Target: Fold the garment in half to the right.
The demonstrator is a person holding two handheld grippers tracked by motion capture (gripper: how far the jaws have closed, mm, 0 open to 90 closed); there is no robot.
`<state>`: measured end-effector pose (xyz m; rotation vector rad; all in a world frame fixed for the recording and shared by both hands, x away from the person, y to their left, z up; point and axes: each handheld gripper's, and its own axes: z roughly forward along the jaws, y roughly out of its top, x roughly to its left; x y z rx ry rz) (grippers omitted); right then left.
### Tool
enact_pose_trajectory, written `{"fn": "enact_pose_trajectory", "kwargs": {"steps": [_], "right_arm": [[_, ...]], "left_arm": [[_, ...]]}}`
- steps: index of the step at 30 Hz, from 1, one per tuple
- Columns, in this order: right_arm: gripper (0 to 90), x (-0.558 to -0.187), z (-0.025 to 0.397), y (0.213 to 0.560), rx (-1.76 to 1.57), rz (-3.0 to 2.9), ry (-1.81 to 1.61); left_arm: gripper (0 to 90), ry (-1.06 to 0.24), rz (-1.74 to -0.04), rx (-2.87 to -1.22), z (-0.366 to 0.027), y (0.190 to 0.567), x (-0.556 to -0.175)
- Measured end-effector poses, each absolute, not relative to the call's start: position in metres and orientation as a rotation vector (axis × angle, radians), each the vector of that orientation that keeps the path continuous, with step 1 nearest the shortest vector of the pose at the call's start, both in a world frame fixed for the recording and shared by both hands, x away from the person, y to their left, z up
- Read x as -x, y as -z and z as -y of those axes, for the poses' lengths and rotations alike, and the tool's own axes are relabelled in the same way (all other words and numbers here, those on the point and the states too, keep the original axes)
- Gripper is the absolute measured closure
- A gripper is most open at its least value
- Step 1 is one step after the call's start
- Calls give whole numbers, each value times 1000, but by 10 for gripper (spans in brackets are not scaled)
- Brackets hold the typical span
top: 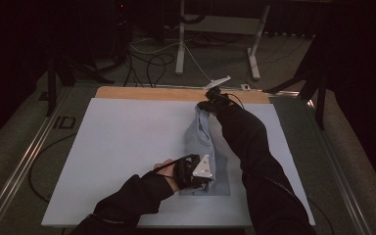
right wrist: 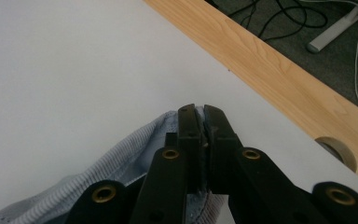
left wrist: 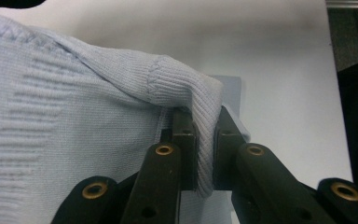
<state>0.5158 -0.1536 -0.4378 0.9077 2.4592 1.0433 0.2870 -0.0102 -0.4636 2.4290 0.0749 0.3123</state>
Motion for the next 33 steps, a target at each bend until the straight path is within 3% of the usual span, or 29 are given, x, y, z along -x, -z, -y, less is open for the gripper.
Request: {"fn": "enact_pose_trajectory", "kwargs": {"steps": [22, 24, 26, 30, 33], "right_arm": [[837, -522, 175, 463, -968, -2478, -1078], [673, -522, 178, 464, -980, -2480, -1080], [489, -522, 179, 466, -980, -2493, -1079], [273, -521, 184, 466, -1027, -2471, -1049], [137, -521, 189, 463, -1045, -2463, -1086]], "left_arm": [[838, -237, -90, -2489, 52, 490, -300], [818, -201, -92, -2488, 54, 491, -301], [736, -163, -89, -2476, 56, 490, -301], [604, -146, -67, -2475, 61, 489, -296], [564, -135, -65, -2475, 62, 487, -295]]}}
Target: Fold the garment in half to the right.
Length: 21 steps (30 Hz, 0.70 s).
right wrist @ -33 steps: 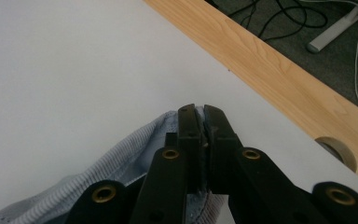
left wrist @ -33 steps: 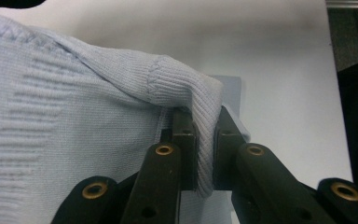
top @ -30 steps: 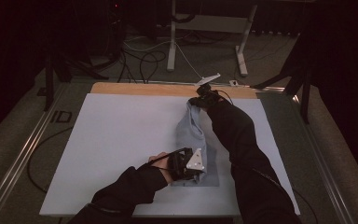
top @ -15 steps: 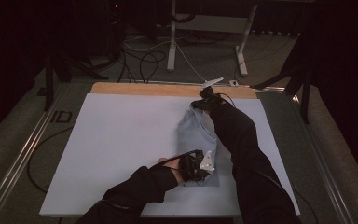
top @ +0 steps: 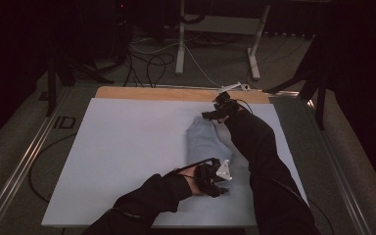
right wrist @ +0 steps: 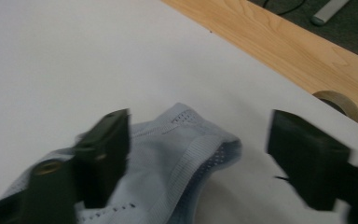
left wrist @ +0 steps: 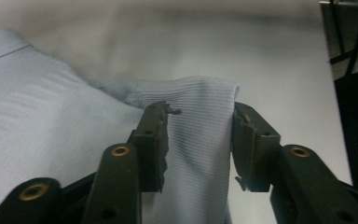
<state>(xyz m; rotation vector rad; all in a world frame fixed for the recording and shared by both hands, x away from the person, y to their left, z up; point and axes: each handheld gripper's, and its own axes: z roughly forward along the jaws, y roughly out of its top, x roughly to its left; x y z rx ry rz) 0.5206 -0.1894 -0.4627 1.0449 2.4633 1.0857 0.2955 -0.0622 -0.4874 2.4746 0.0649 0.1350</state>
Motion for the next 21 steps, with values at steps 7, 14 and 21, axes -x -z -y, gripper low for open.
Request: {"fn": "enact_pose_trajectory", "kwargs": {"steps": [7, 14, 21], "right_arm": [[96, -520, 200, 450, -1076, -2437, -1160], [96, -513, 203, 443, -1017, -2437, -1196], [96, -507, 201, 442, -1001, -2448, -1200]], "left_arm": [[446, -93, -69, -2444, 60, 480, -296], [248, -45, -91, -2439, 55, 473, -296], [84, -53, -77, -2429, 47, 467, -294]]}}
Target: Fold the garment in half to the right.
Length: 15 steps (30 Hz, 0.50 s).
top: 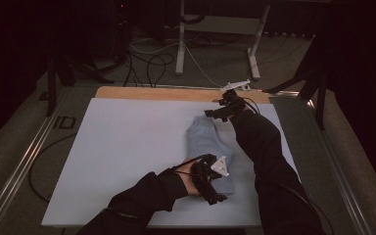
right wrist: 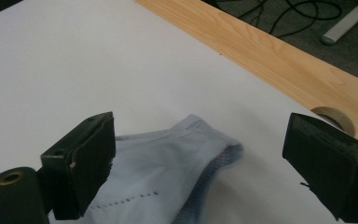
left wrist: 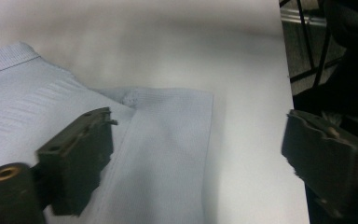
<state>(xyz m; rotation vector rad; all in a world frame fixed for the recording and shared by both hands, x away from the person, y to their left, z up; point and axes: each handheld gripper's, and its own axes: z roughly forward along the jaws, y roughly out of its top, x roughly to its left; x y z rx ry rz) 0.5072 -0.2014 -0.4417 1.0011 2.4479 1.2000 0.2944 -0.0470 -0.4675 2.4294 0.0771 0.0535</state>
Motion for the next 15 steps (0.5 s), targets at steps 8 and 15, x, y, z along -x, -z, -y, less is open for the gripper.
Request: {"fn": "enact_pose_trajectory", "kwargs": {"steps": [8, 15], "right_arm": [[96, -501, 198, 442, -983, -2458, -1156], [94, -494, 197, 441, -957, -2452, -1145]], "left_arm": [[12, -64, -90, -2413, 33, 460, -296], [5, -63, -114, -2404, 12, 457, -301]]}}
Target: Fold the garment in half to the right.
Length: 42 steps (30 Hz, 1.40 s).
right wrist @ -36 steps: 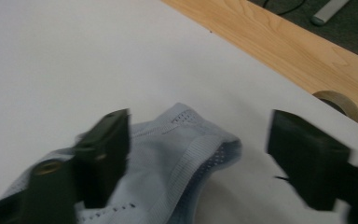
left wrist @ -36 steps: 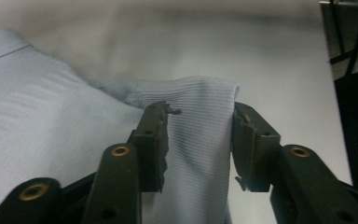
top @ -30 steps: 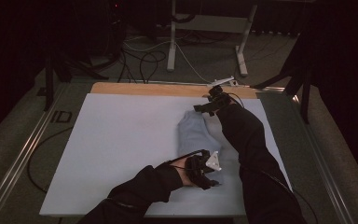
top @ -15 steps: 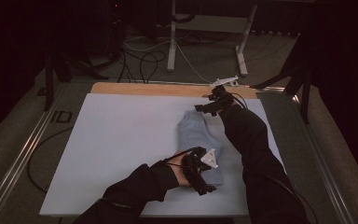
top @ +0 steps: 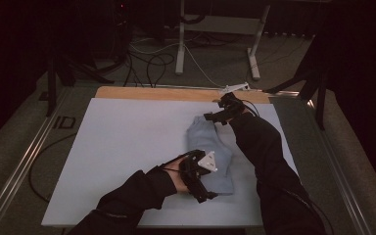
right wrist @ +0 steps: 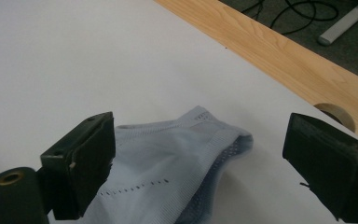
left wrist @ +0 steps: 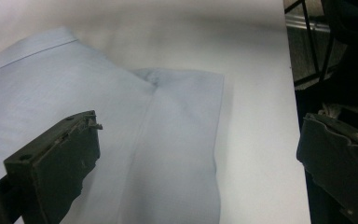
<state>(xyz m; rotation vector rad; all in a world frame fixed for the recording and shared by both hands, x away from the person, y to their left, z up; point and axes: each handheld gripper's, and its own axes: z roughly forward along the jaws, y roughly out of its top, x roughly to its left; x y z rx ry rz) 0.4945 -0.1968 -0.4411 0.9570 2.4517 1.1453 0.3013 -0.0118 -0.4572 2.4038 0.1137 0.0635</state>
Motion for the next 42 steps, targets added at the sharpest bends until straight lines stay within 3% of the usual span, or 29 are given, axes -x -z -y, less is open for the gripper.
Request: {"fn": "enact_pose_trajectory", "kwargs": {"steps": [5, 22, 31, 39, 42], "right_arm": [[93, -491, 197, 440, -966, -2461, -1134], [93, -483, 195, 443, -957, -2448, -1137], [94, -492, 193, 446, -1018, -2399, -1125], [94, -507, 199, 461, -1148, -2377, -1147], [139, -510, 192, 474, -1183, -2417, -1126]], "left_arm": [[4, -33, -157, -2391, -7, 457, -306], [4, -199, -293, -2362, -78, 462, -301], [4, -210, -432, -2329, -126, 472, -290], [4, -210, -587, -2285, -166, 494, -282], [4, -217, -626, -2242, -176, 499, -279]]}}
